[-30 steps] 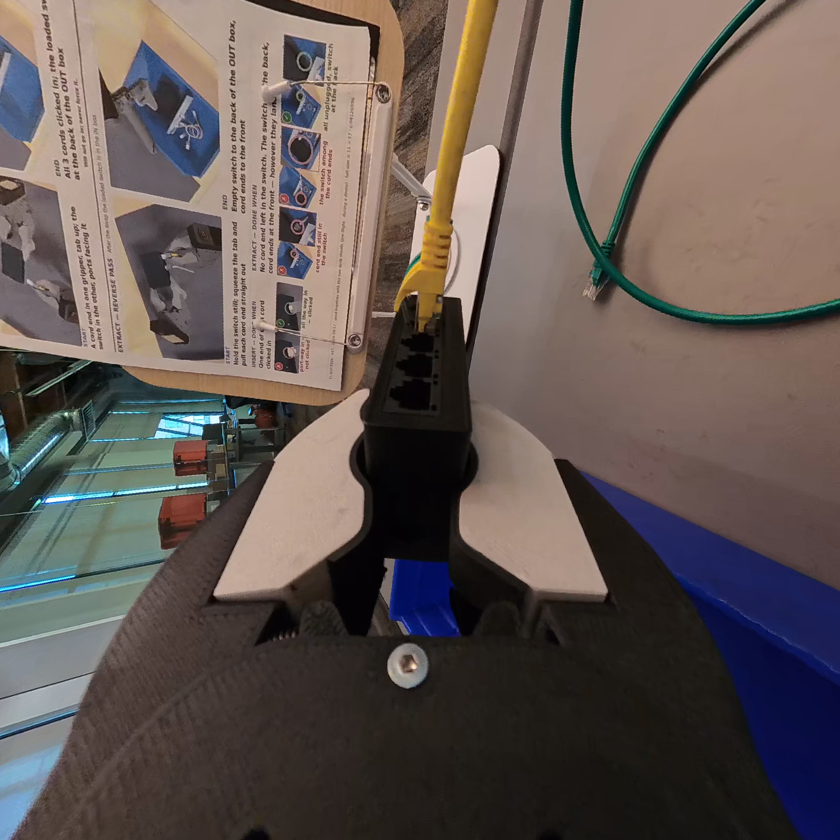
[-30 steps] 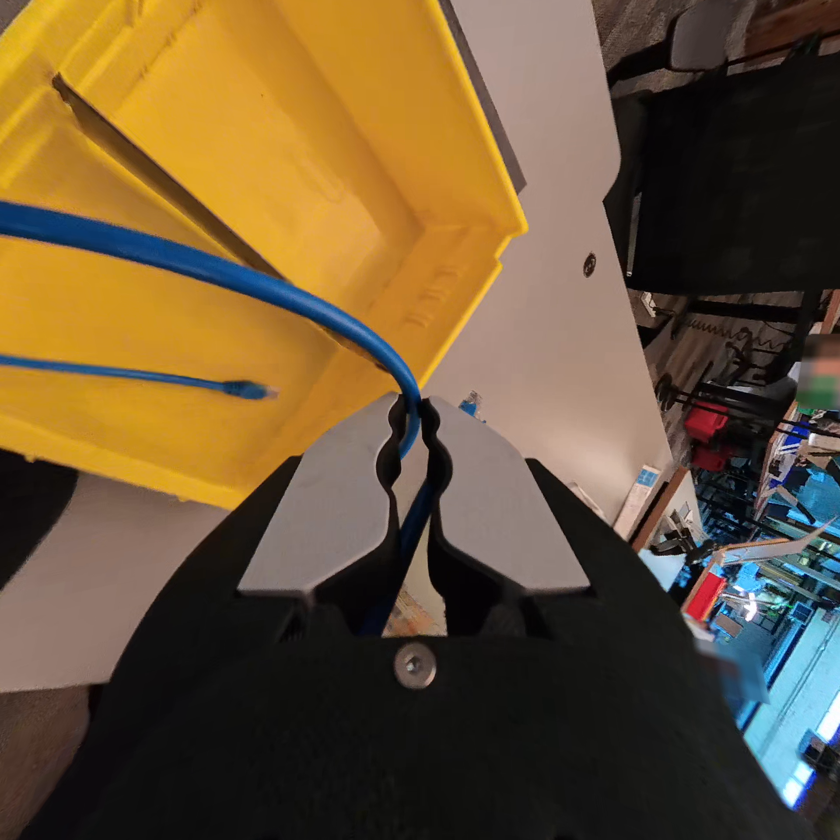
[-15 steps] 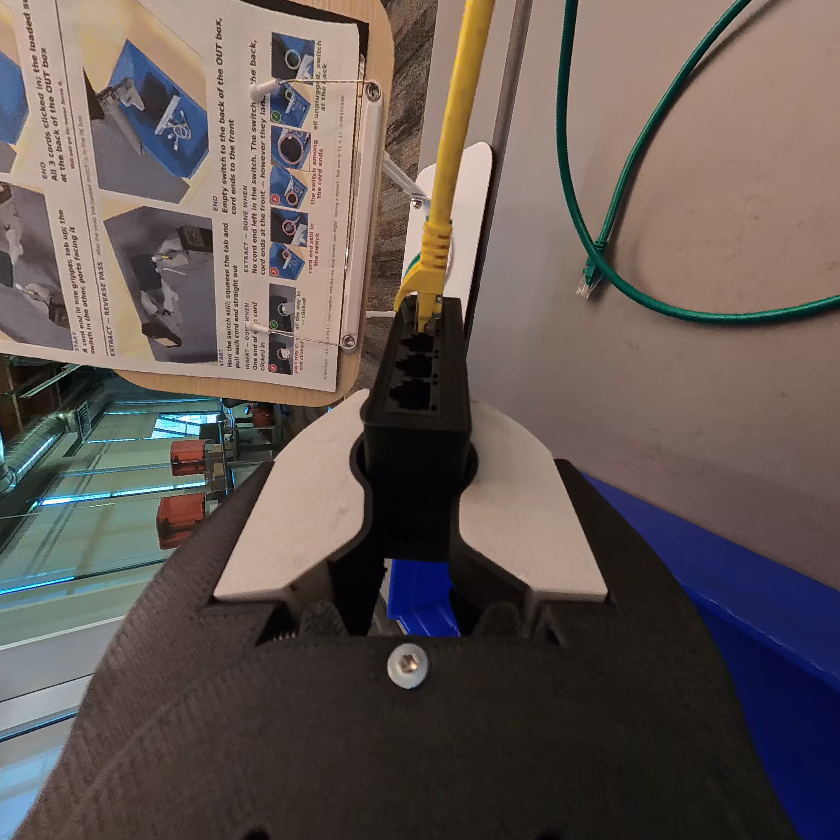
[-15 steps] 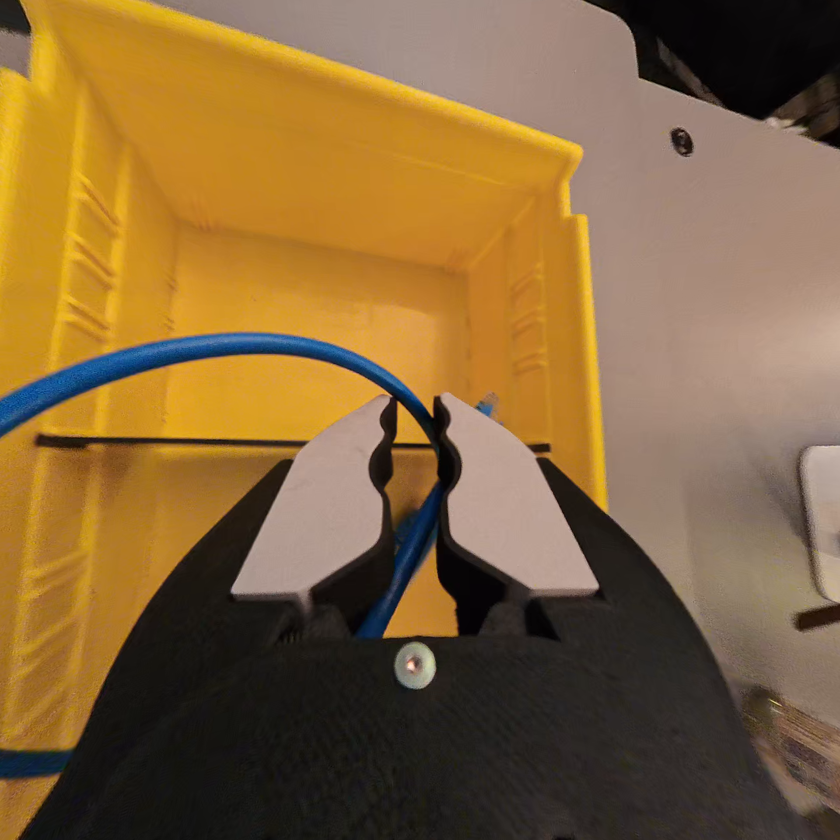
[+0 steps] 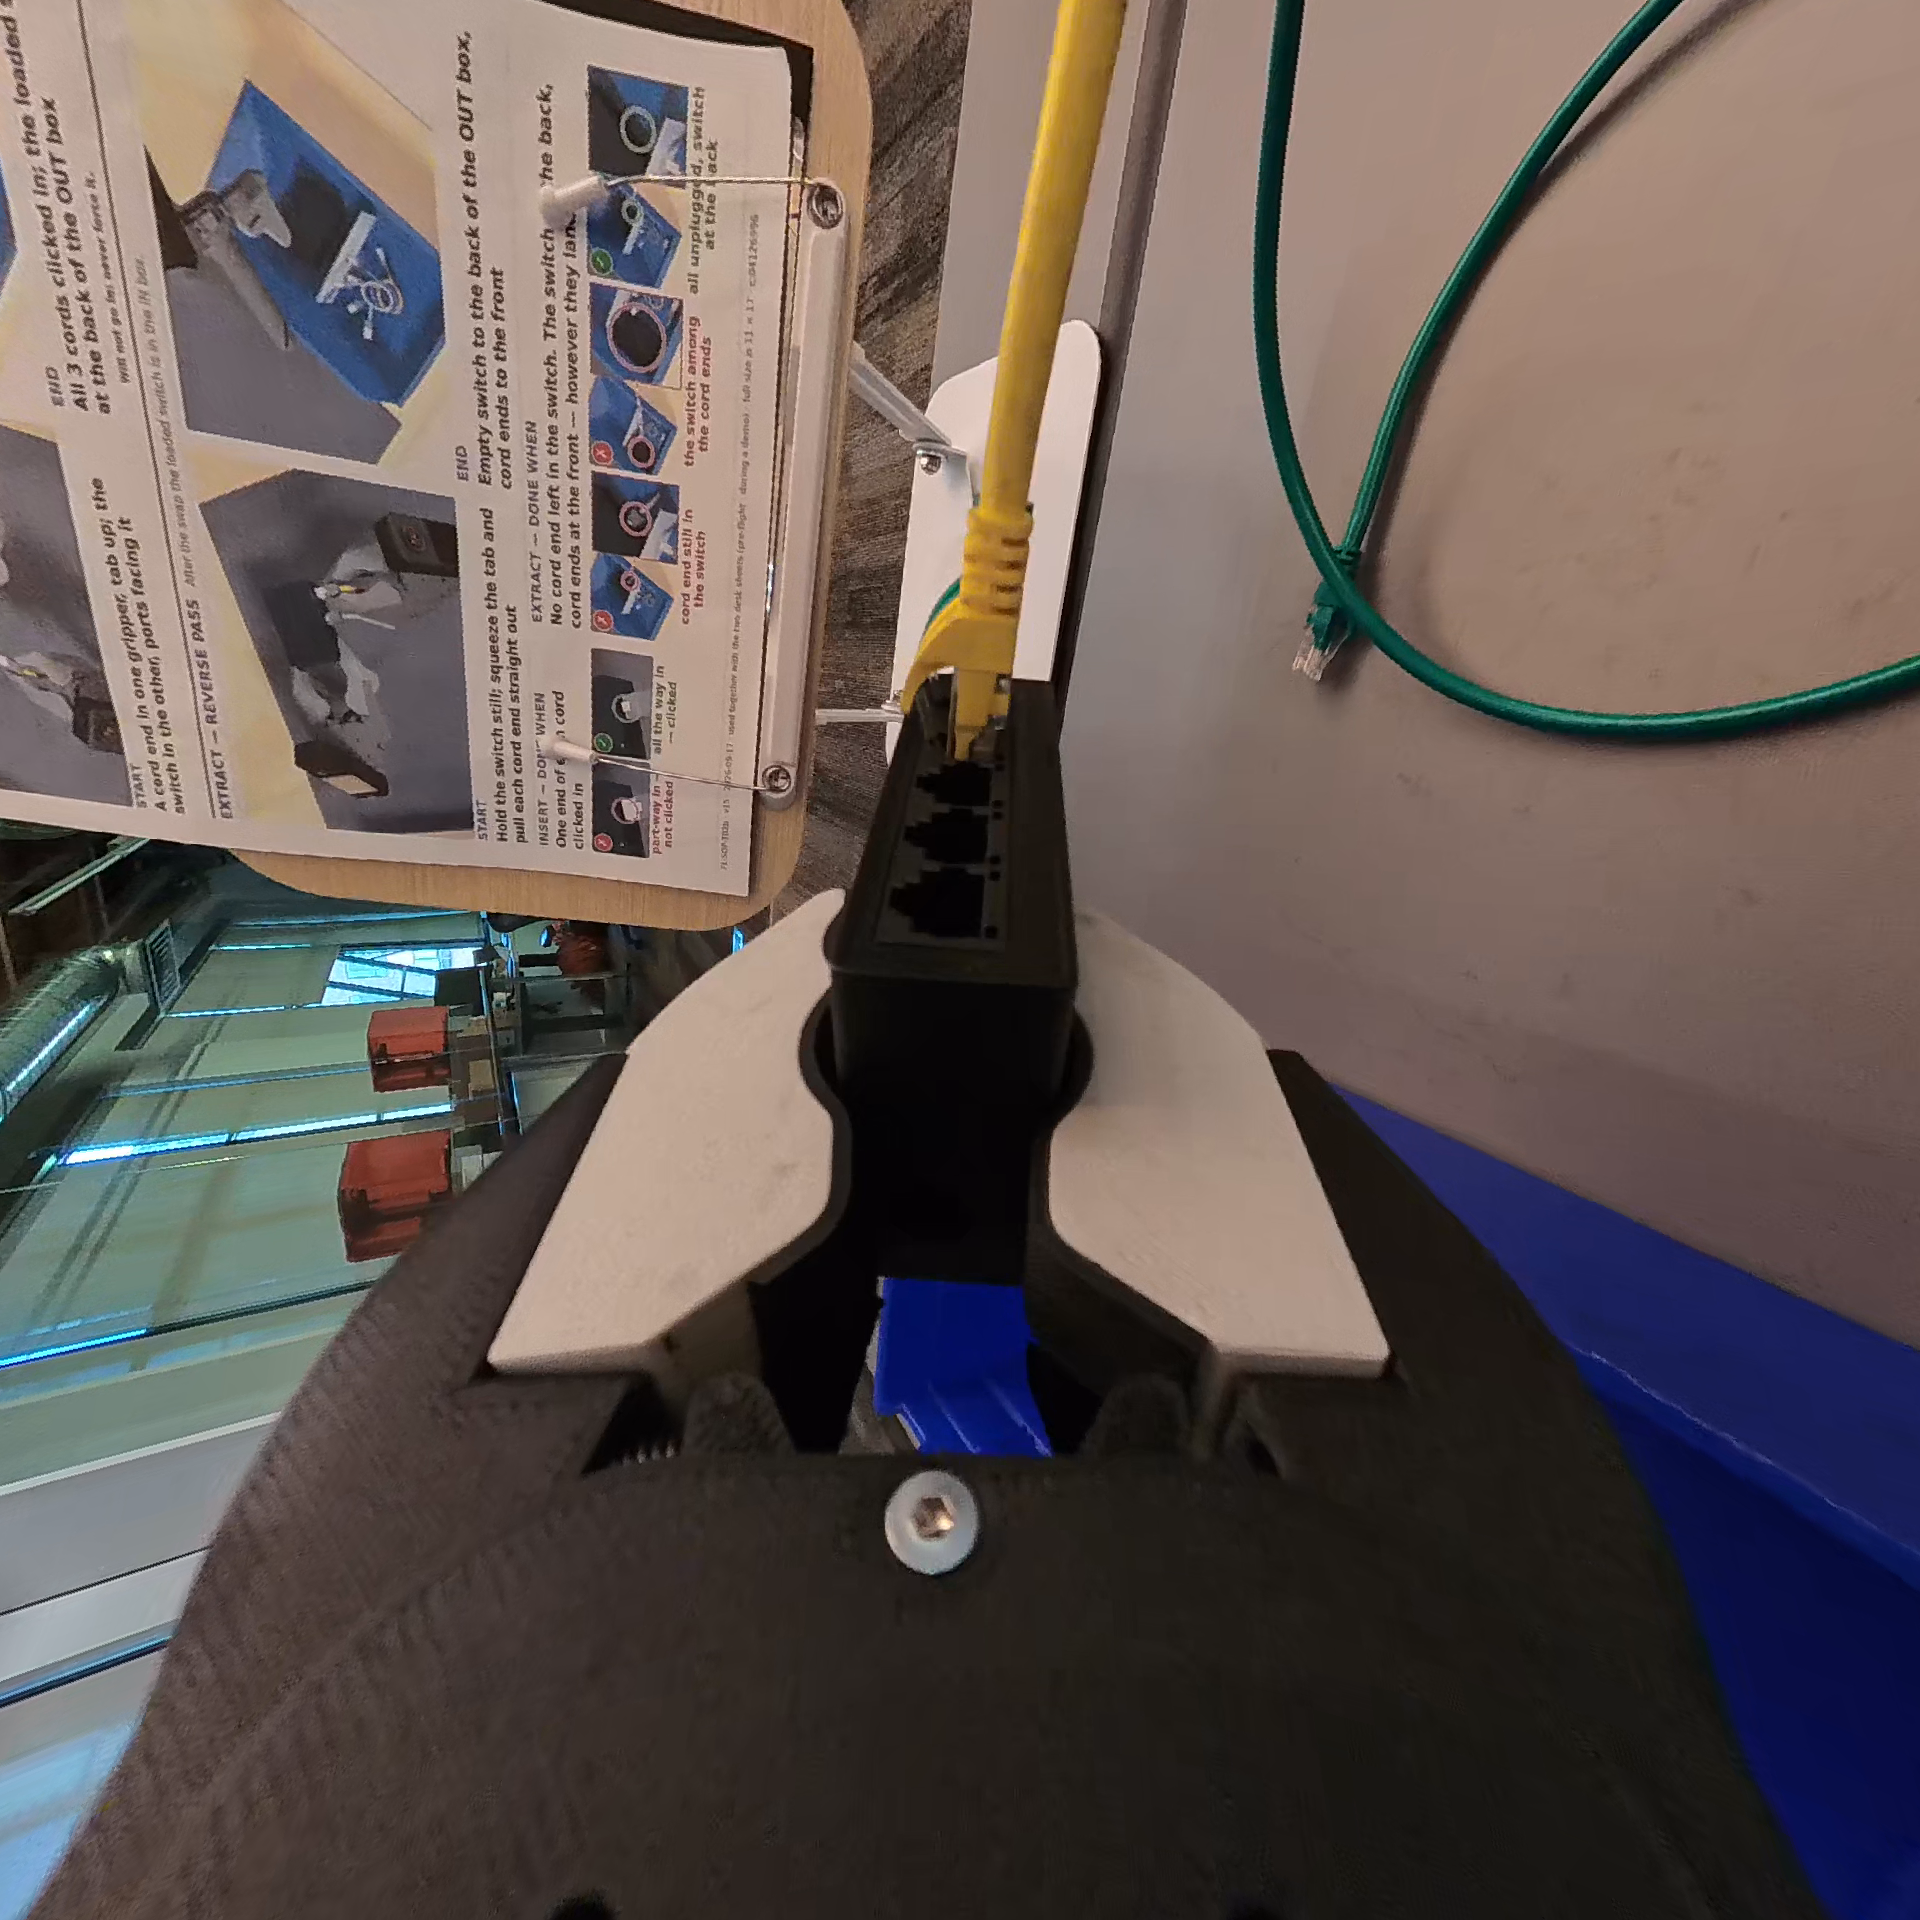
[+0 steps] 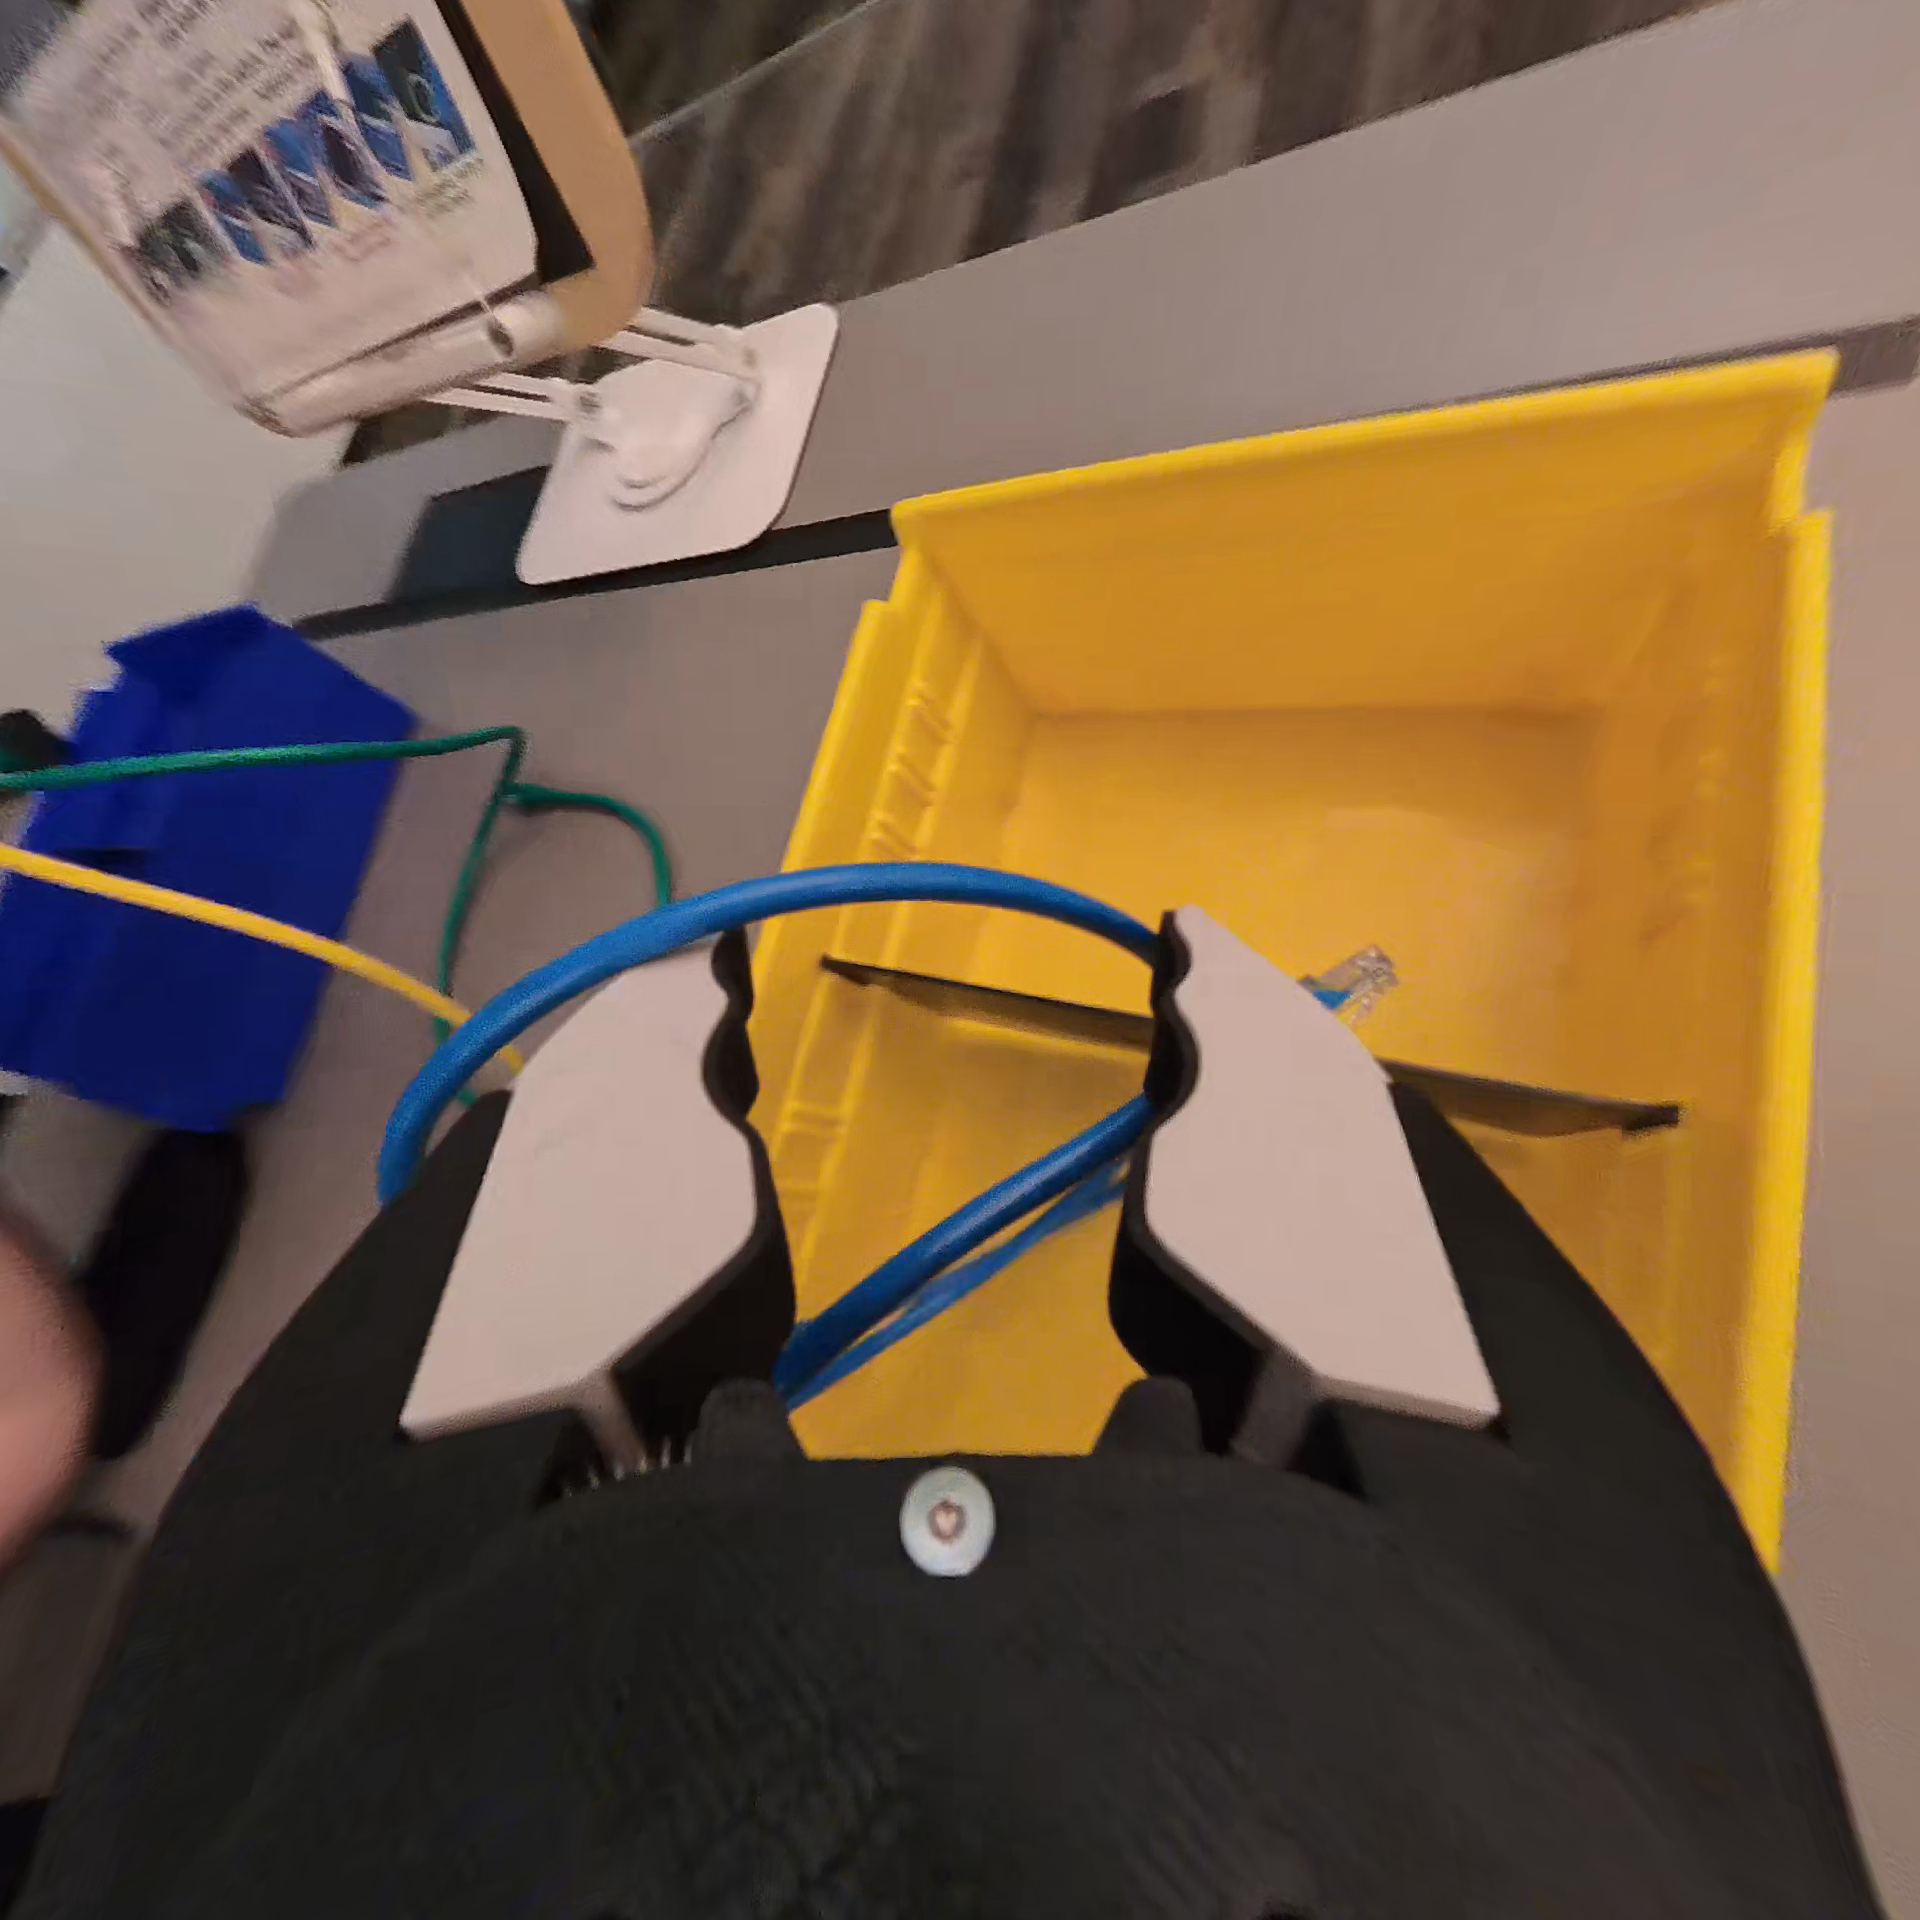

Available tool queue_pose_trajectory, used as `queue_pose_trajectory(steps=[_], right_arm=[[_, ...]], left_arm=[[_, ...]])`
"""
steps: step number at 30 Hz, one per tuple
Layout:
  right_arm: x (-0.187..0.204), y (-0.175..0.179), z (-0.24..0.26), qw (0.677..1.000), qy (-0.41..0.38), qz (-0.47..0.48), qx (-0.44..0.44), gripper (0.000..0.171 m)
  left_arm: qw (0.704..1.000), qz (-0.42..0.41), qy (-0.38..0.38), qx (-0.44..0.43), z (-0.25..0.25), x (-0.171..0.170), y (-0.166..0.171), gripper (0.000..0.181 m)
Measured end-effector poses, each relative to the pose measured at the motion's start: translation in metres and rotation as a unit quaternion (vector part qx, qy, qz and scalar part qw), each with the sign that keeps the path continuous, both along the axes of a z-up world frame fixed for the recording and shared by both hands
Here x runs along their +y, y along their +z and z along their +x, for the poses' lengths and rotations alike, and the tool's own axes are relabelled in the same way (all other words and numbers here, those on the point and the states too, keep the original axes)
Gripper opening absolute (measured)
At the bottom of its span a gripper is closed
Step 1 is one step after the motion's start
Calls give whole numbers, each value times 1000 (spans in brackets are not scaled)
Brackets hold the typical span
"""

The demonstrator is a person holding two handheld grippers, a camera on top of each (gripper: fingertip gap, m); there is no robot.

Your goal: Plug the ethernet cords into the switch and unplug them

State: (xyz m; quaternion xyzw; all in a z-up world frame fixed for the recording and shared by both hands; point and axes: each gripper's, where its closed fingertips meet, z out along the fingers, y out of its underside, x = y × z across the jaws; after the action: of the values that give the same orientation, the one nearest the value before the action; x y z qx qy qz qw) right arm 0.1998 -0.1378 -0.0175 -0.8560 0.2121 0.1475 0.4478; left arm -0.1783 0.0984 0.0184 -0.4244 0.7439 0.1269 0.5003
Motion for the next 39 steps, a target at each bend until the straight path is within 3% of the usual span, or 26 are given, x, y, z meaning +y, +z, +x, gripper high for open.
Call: queue_pose_trajectory(steps=[9,15,21,26,29,33,36,39], right_arm=[[-57,-44,-14,975,59,-195,86,90],[-90,-47,-29,939,92,-285,167,92],[-140,-42,-9,910,63,-374,168,92],[-167,-27,1,910,63,-384,141,89],[-163,-10,1,939,99,-318,89,86],[-148,1,-19,956,187,-195,-119,74],[-152,-26,-61,907,280,-149,-276,59],[-156,-63,-78,839,308,-168,-415,53]], left_arm=[[1000,-3,1,3,-1,0,-2,31],[1000,-4,2,12,1,0,-5,31],[1000,-7,3,12,0,1,-5,31],[1000,-8,5,13,-1,2,-6,31],[1000,-8,4,12,-2,1,-5,31],[1000,-7,2,4,-2,0,-1,31],[1000,-8,-1,-1,-3,-1,1,31],[1000,-9,-1,-3,-3,-2,2,31]])
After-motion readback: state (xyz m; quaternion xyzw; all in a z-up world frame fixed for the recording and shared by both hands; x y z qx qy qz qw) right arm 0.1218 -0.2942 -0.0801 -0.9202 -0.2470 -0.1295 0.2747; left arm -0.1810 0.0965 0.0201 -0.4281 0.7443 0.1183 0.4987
